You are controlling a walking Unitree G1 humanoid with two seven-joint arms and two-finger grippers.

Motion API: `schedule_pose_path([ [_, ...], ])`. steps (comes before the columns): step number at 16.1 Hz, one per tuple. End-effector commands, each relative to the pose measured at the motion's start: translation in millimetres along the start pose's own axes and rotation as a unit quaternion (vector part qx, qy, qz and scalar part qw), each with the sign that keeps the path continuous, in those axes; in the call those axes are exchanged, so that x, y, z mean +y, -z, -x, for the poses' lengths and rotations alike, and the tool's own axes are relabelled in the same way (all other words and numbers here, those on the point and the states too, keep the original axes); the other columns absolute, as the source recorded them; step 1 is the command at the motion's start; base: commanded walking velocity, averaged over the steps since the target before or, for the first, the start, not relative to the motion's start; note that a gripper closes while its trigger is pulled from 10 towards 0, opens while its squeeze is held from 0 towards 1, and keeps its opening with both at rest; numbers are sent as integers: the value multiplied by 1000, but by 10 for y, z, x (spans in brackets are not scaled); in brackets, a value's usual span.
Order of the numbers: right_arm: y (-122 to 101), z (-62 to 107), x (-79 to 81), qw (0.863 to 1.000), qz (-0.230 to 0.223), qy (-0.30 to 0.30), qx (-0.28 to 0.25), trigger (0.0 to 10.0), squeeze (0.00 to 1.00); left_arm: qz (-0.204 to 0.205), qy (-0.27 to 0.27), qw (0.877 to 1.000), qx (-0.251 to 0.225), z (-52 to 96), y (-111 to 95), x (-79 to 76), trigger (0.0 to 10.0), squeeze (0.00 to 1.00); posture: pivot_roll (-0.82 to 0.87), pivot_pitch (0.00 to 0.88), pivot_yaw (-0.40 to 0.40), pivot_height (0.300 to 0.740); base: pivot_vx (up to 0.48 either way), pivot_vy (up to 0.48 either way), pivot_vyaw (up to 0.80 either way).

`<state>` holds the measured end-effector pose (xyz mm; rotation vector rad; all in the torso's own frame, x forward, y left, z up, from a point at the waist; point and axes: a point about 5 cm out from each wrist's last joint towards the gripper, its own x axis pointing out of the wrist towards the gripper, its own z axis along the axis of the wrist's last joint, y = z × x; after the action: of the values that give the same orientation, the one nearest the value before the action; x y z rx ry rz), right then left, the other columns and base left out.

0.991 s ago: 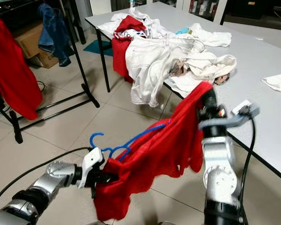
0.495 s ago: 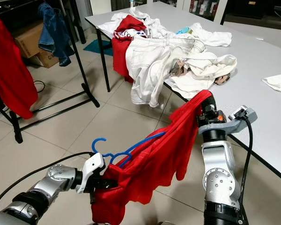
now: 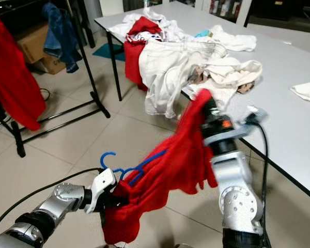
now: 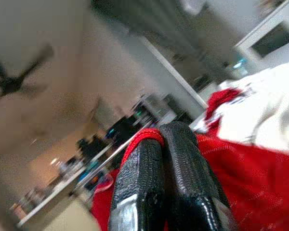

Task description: Hang hanger

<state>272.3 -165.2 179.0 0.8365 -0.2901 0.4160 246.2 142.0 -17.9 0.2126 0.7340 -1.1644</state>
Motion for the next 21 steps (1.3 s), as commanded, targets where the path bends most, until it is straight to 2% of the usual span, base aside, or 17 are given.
schedule_pose_path([
  [1,-414,-97,322,991,27,-90,-95,0,0,52,7,989,140,117,541,-127,10000,0,-159,0,48,740,0,0,0],
  [4,-450,-101,332,990,25,-95,-97,0,0,53,7,988,142,97,502,-110,10000,0,-159,0,48,740,0,0,0],
  [7,-460,-106,418,989,23,-116,-89,0,0,49,-1,988,146,52,431,-82,10000,0,-169,0,49,740,0,0,0],
  [9,-286,-66,524,987,11,-157,-33,0,0,21,-91,989,115,4,253,59,10000,0,-169,0,49,740,0,0,0],
  [11,-169,-9,565,983,6,-181,8,0,0,18,-123,988,88,-11,128,131,10000,0,-169,0,49,740,0,0,0],
  [13,7,82,574,976,29,-202,78,0,0,8,-161,987,28,-36,-188,259,10000,0,-160,0,40,740,0,0,0],
  [15,50,93,569,974,43,-203,92,0,0,-4,-165,986,21,-53,-266,277,10000,0,-160,0,40,740,0,0,0],
  [16,134,65,482,974,97,-171,115,0,0,-15,-160,987,14,-84,-340,275,10000,0,-167,0,44,740,0,0,0],
  [18,166,35,385,975,131,-136,119,0,0,-22,-158,987,11,-99,-372,272,10000,0,-168,0,46,740,0,0,0],
  [19,194,-21,154,964,227,-54,130,0,0,-35,-142,989,10,-126,-422,255,10000,0,-171,0,48,740,0,0,0],
  [20,198,-38,58,952,275,-22,135,0,0,-42,-134,990,10,-138,-442,245,10000,0,-171,0,48,740,0,0,0],
  [21,124,-91,-5,946,307,13,103,0,0,-51,-113,992,20,-165,-449,216,10000,0,-166,0,52,740,0,0,0],
])
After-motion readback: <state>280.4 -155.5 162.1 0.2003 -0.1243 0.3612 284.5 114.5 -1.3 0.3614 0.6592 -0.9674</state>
